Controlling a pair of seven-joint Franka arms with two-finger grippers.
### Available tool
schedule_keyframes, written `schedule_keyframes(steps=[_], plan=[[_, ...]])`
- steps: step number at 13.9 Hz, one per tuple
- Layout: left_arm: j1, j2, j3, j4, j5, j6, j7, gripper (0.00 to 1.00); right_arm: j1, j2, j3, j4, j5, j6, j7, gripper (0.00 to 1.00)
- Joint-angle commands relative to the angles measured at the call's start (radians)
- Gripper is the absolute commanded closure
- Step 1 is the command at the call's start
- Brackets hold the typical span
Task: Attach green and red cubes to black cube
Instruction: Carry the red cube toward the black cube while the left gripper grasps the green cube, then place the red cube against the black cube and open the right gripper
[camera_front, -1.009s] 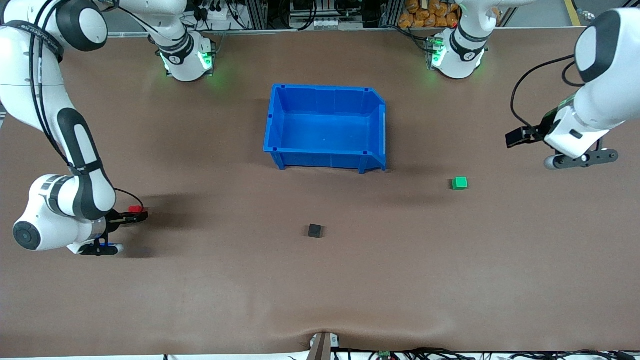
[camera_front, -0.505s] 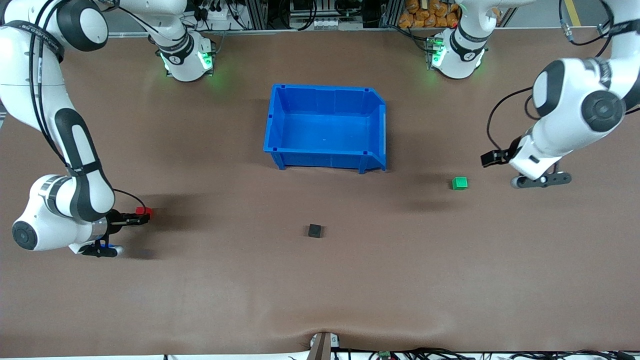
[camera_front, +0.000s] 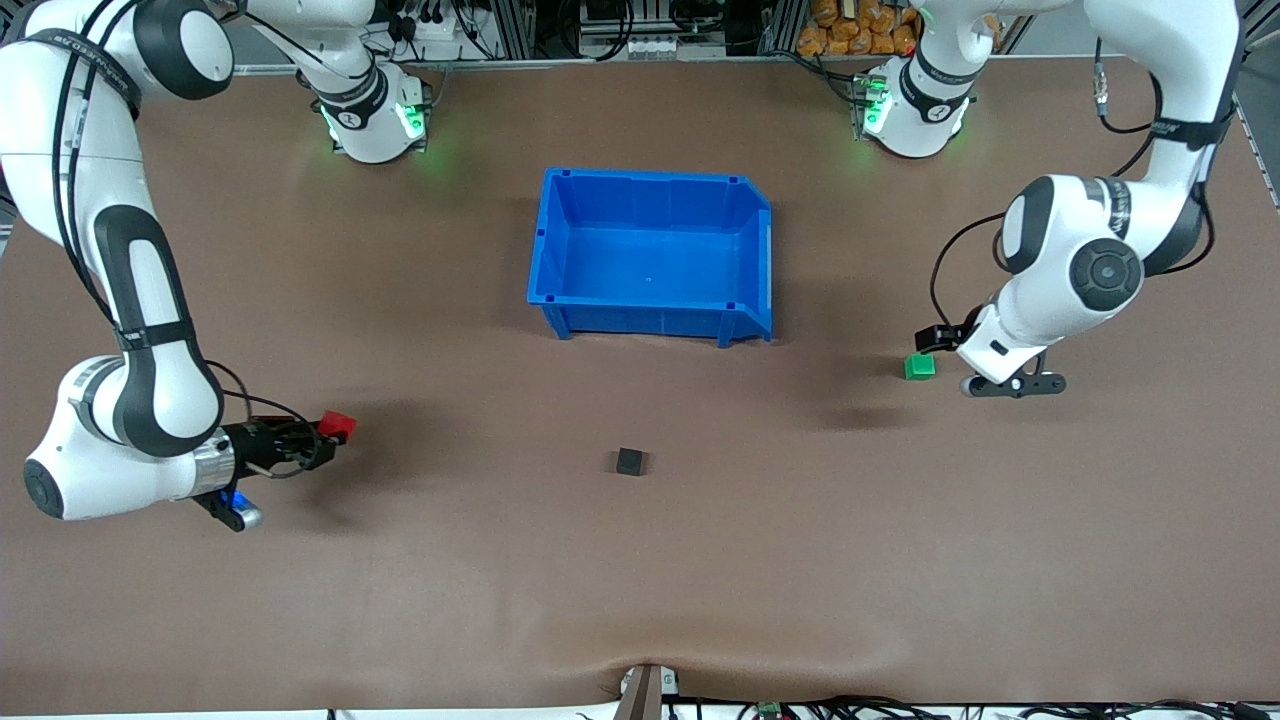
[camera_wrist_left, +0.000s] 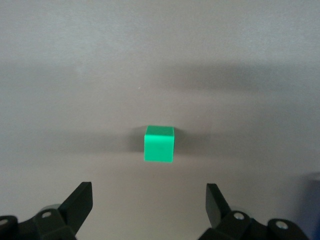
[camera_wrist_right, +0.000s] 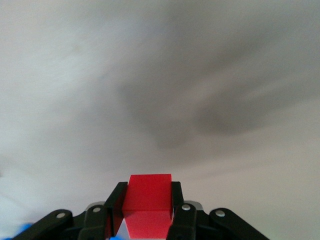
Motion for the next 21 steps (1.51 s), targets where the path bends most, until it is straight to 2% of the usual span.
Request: schedule_keyframes(steps=[1, 3, 7, 12, 13, 14, 18, 21], plan=[[0.002, 0.045, -0.002, -0.038, 0.007, 0.113, 0.006, 0.00, 0.028, -0.004, 0.054, 0.008, 0.093, -0.009, 0.272, 1.00], [0.005, 0.071, -0.002, -0.036, 0.047, 0.136, 0.004, 0.00, 0.077, -0.005, 0.082, 0.017, 0.098, 0.011, 0.478, 1.00], [0.014, 0.130, 0.000, -0.039, 0.056, 0.196, -0.005, 0.00, 0.198, -0.004, 0.082, 0.037, 0.105, 0.190, 0.950, 1.00], [0.012, 0.156, -0.002, -0.036, 0.056, 0.219, -0.016, 0.00, 0.353, 0.004, 0.070, 0.026, 0.088, 0.406, 1.192, 1.00], [0.012, 0.157, -0.002, -0.036, 0.056, 0.224, -0.016, 0.04, 0.381, 0.006, 0.060, 0.023, 0.087, 0.454, 1.232, 1.00], [0.012, 0.160, 0.000, -0.036, 0.056, 0.230, -0.017, 0.12, 0.414, 0.009, 0.042, 0.014, 0.087, 0.493, 1.261, 1.00], [0.014, 0.171, -0.002, -0.032, 0.056, 0.233, -0.021, 0.15, 0.565, 0.045, -0.062, -0.014, 0.084, 0.656, 1.367, 1.00], [0.012, 0.180, -0.002, -0.021, 0.055, 0.233, -0.021, 0.19, 0.606, 0.076, -0.075, -0.014, 0.081, 0.728, 1.398, 1.00]])
